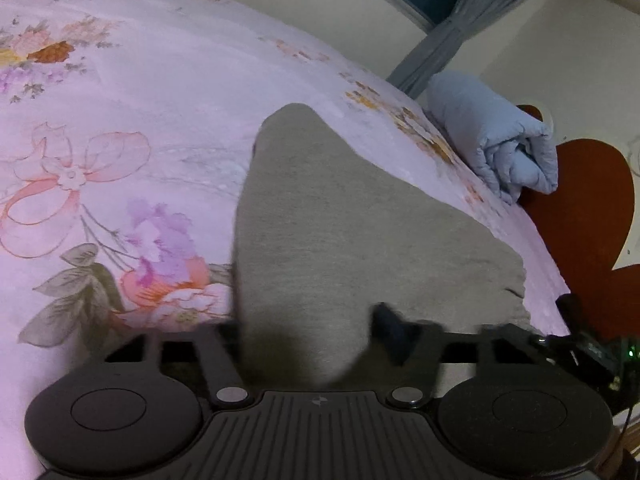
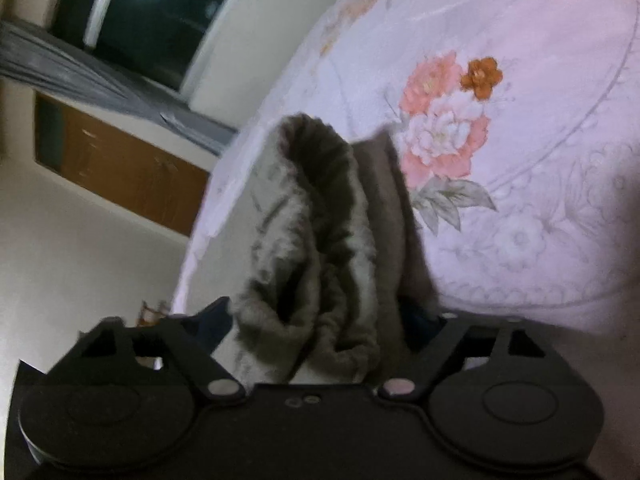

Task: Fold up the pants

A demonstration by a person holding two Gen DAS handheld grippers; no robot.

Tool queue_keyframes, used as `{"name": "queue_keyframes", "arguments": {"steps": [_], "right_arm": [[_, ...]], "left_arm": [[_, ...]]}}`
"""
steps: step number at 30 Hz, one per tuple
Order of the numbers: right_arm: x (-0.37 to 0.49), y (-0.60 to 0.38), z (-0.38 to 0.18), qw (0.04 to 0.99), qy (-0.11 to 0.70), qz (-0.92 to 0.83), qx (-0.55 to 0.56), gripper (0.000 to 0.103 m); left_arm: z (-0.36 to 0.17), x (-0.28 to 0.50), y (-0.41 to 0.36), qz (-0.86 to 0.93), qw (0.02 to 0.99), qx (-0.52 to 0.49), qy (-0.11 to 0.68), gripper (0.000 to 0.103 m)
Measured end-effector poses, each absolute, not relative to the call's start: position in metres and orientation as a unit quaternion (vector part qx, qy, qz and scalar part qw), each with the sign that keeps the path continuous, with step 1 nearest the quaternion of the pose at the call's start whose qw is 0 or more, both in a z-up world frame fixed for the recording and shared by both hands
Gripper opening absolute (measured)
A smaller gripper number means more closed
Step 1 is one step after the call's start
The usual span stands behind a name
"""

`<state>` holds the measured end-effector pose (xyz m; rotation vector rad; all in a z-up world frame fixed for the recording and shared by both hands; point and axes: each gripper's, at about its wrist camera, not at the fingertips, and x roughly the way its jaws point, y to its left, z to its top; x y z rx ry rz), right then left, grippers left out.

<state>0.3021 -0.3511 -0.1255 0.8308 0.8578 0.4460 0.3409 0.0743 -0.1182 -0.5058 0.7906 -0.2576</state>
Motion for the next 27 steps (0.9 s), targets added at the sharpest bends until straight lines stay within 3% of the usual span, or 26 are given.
{"name": "queue_keyframes", "arguments": {"steps": [1, 2, 15, 18, 22, 23, 25, 26, 27], "right_arm": [[0.303, -0.350, -0.125, 0.798, 0.402, 0.218, 0.393, 0.048], [0.302, -0.348, -0.121, 0.803, 0.397, 0.226, 0.384, 0.044], [0.363, -0.311, -0.010, 0.841, 0.295, 0.323, 0.320, 0.039], [0.395, -0.298, -0.014, 0.831, 0.294, 0.338, 0.330, 0.039], [0.431, -0.286, -0.068, 0.802, 0.329, 0.329, 0.374, 0.039], [0.440, -0.286, -0.082, 0.799, 0.342, 0.319, 0.378, 0.039], [0.450, -0.287, -0.123, 0.791, 0.376, 0.280, 0.394, 0.041], [0.451, -0.297, -0.145, 0.771, 0.377, 0.269, 0.437, 0.039], [0.448, -0.305, -0.154, 0.760, 0.365, 0.276, 0.462, 0.038]], "left_arm": [[-0.116, 0.340, 0.075, -0.130, 0.886, -0.237, 0.376, 0.033], [-0.113, 0.339, 0.077, -0.135, 0.888, -0.239, 0.370, 0.026], [-0.033, 0.386, 0.120, -0.151, 0.921, -0.257, 0.250, 0.023], [-0.031, 0.406, 0.137, -0.139, 0.927, -0.251, 0.239, 0.023], [-0.069, 0.434, 0.154, -0.114, 0.924, -0.242, 0.273, 0.024], [-0.083, 0.440, 0.156, -0.107, 0.922, -0.236, 0.287, 0.026], [-0.115, 0.450, 0.157, -0.104, 0.911, -0.244, 0.315, 0.045], [-0.124, 0.453, 0.155, -0.108, 0.907, -0.246, 0.323, 0.061], [-0.131, 0.450, 0.157, -0.118, 0.910, -0.250, 0.309, 0.064]]}}
